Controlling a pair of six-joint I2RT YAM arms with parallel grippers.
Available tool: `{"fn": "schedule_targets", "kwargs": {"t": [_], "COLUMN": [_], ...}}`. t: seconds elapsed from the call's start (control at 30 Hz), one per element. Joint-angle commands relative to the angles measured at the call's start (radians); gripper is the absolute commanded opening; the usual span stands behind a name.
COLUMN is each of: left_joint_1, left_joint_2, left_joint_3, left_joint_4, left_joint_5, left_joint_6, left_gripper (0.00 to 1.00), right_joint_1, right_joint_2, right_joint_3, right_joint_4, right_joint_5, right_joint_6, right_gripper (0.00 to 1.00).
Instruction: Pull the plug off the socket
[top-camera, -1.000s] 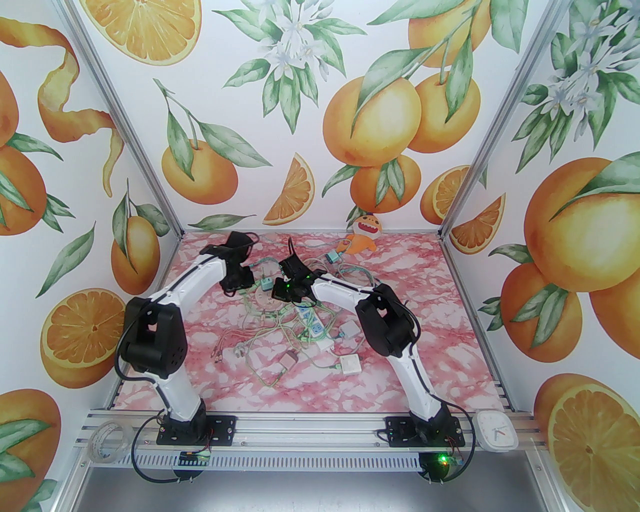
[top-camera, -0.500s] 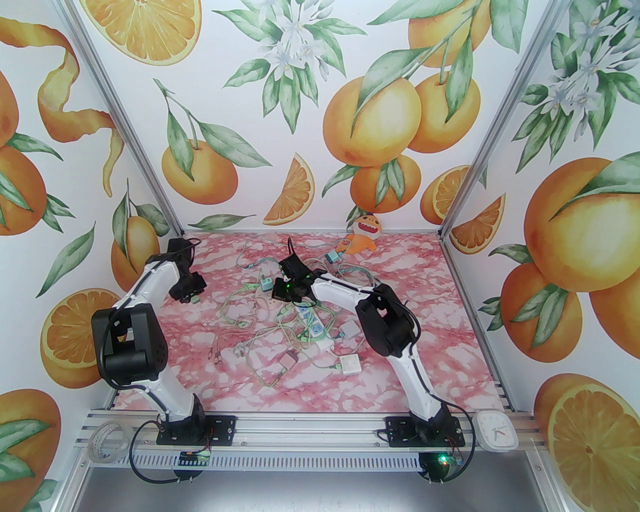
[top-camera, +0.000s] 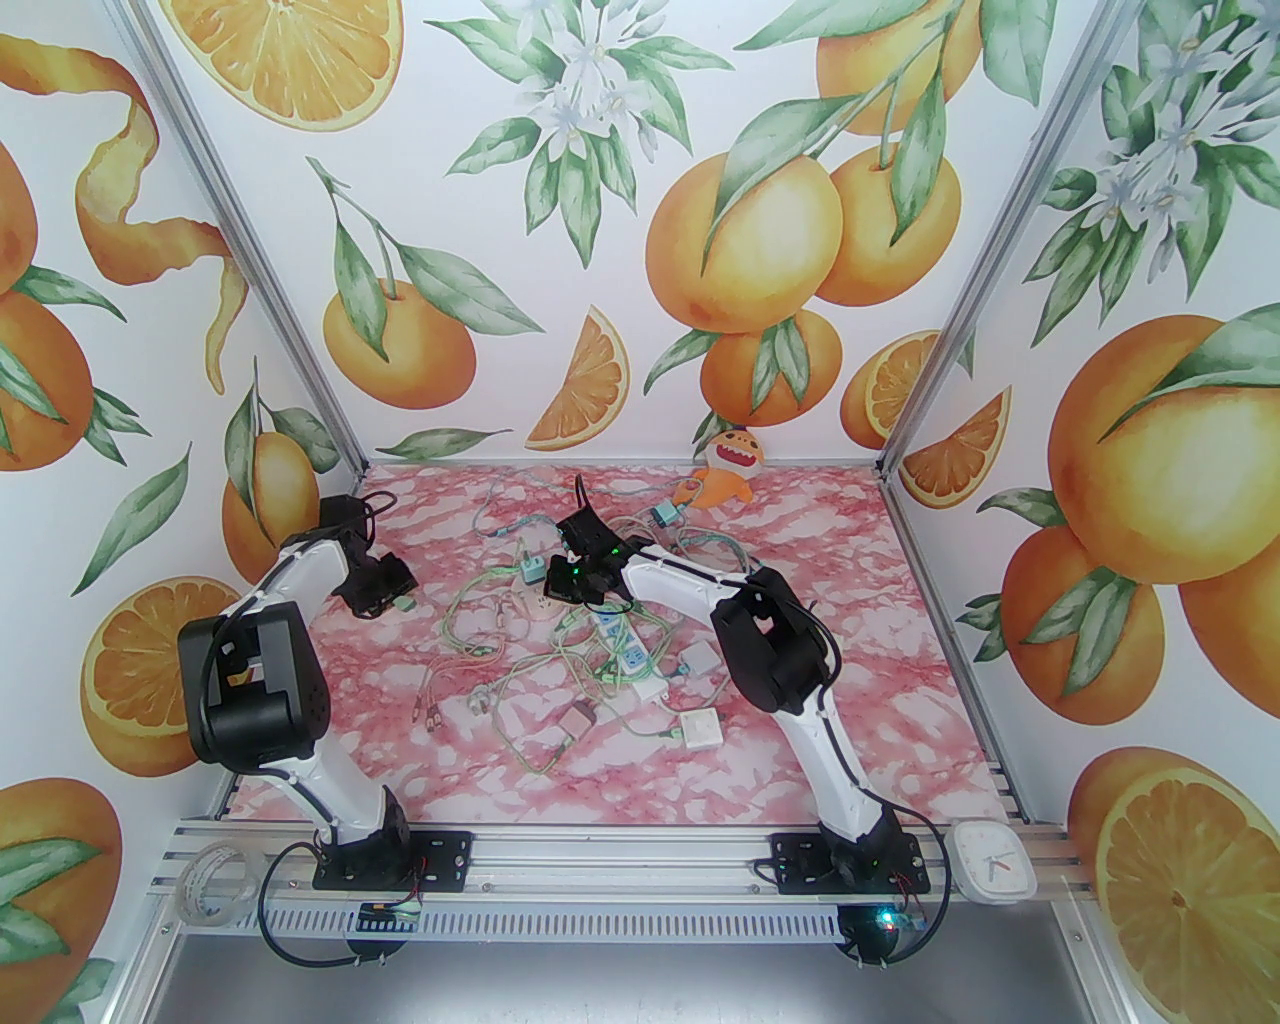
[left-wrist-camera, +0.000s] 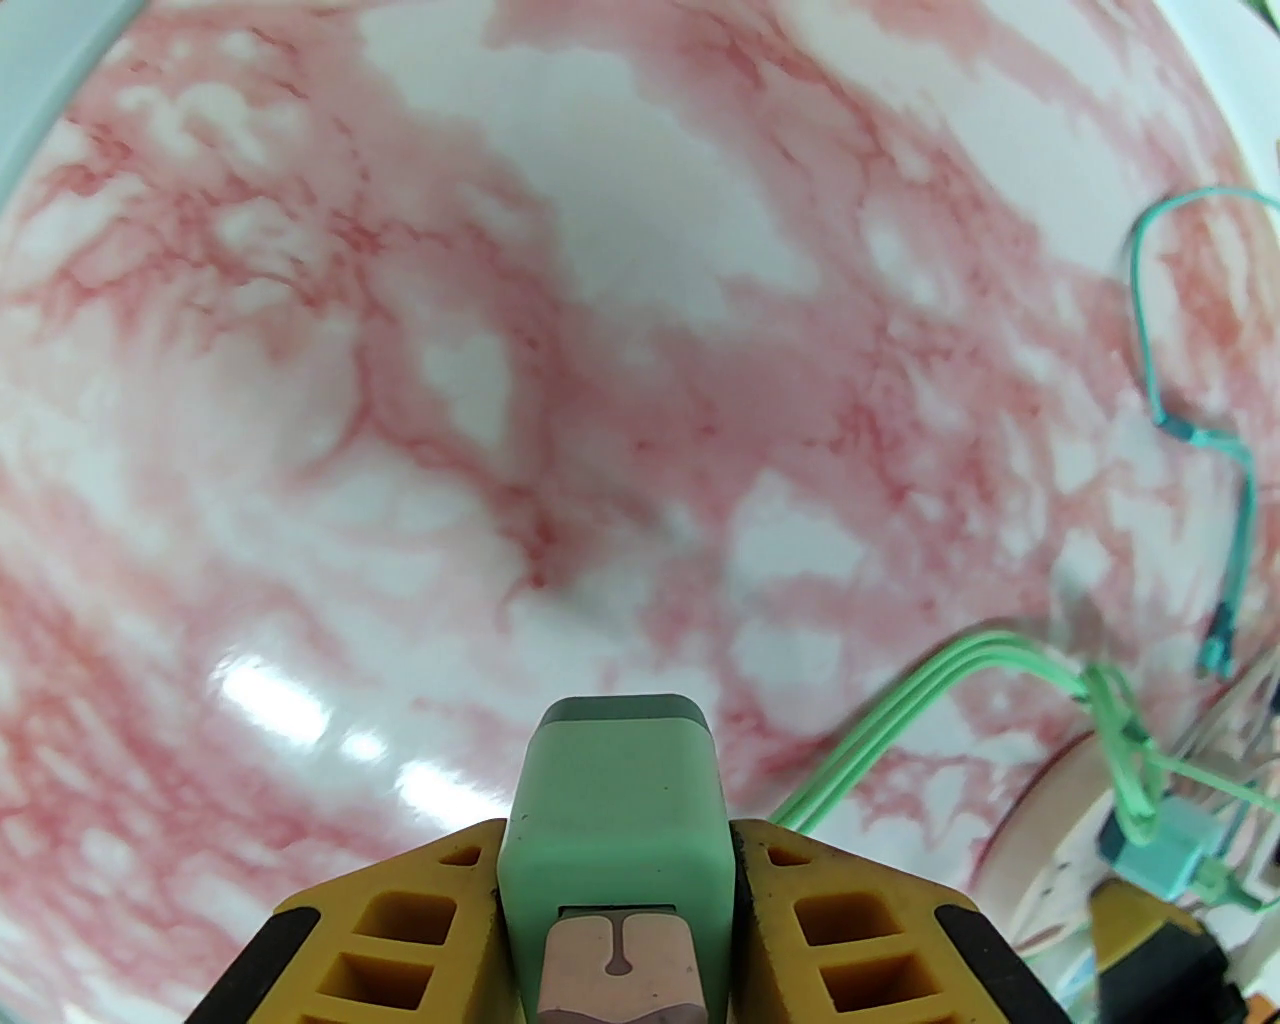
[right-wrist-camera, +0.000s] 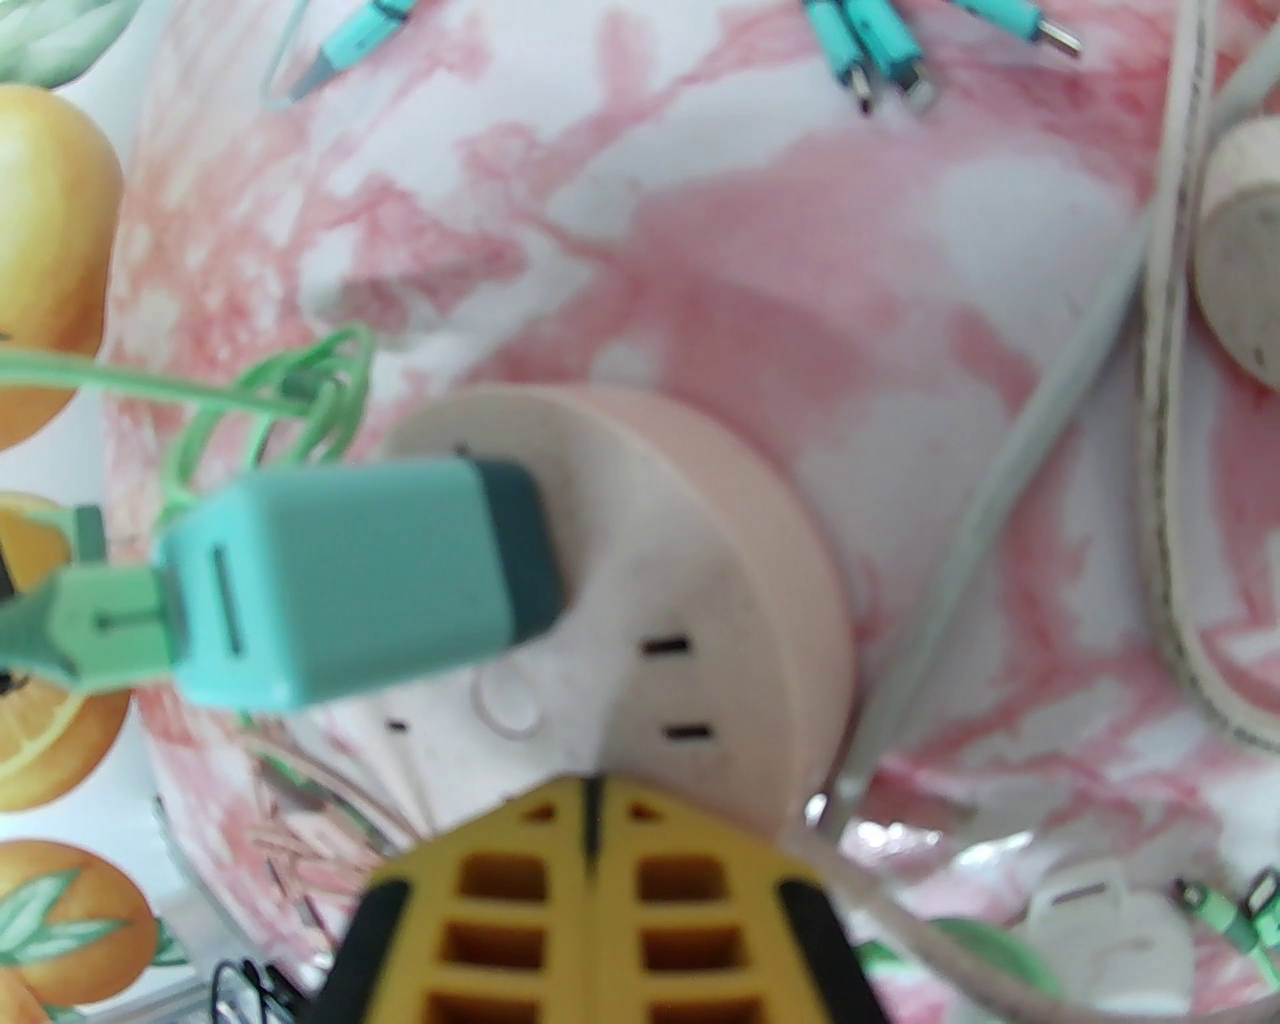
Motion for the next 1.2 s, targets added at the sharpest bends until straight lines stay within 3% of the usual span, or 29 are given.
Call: {"fn": "schedule_targets", "kwargs": {"t": [0.0,0.23,0.43,0.47,0.6,0.73,1.17], "left_joint_1": [0.015,0.026,0.026,0.026,-0.002,-0.088,-0.368], "left_joint_2": [0.006,-0.014,-0.129,-0.145,-0.256,-0.352,-0.287], "left_joint_3": [-0.031,-0.058,-0.066,-0.071,-0.119,-0.144,-0.120], "left_joint_4": [0.097,0.152,0.060,0.041,-0.018,-0.008,0.199], "left_joint_5": [0.062,0.083,0.003,-0.010,-0.101,-0.148,0.106], "left_joint_6": [-0.025,-0.042,-0.057,-0.062,-0.084,-0.048,0.266], "left_gripper": [0.41,0.52,0.89,0.90,0.93,0.90,0.73], "right_joint_1": [-0.004,-0.004,-0.004,-0.003,-0.003,-0.003,-0.023], "right_joint_2": [0.071,0.072,0.059,0.054,0.029,-0.002,-0.207], "right_joint_3": [-0.039,-0.037,-0.036,-0.038,-0.058,-0.069,-0.136], "right_joint_4": [-0.175,-0.173,-0.166,-0.158,-0.111,-0.059,0.072], "right_joint_5": [0.081,0.080,0.089,0.089,0.078,0.065,0.041], "right_joint_6": [-0.007,-0.005,-0.009,-0.008,-0.011,-0.026,-0.063], "right_gripper": [0.00,0.00,0.00,0.00,0.00,0.00,0.00]}}
